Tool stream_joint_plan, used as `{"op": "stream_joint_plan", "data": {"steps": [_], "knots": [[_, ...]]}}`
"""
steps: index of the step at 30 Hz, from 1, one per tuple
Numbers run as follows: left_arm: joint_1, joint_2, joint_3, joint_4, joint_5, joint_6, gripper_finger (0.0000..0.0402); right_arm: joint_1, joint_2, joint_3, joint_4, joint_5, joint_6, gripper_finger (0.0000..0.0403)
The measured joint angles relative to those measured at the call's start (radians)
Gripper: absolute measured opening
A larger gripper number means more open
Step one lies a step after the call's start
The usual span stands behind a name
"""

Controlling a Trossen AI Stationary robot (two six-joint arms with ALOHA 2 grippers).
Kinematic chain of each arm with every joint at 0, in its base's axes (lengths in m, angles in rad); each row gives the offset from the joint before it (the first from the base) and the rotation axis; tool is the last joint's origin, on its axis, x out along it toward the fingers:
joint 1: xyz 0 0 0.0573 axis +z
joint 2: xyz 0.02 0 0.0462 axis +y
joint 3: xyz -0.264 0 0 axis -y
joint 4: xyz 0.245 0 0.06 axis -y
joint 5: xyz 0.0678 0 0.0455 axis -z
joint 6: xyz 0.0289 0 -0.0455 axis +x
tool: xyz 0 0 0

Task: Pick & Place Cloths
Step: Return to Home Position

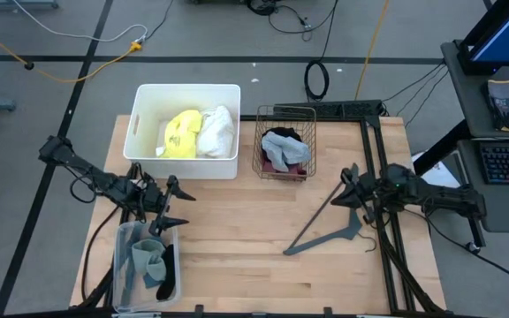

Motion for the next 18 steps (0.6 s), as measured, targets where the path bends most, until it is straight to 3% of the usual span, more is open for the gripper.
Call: {"op": "stream_joint_plan", "data": {"steps": [9,18], "knots": [[0.000,0.000,0.000,0.000,0.000,-0.001,0.0340,0.000,0.000,-0.063,0.029,0.002,-0.046,0.0004],[0.000,0.000,0.000,0.002,-0.001,0.000,0.0340,0.000,-0.001,-0.065,0.190,0.002,-0.045,0.0004]]}}
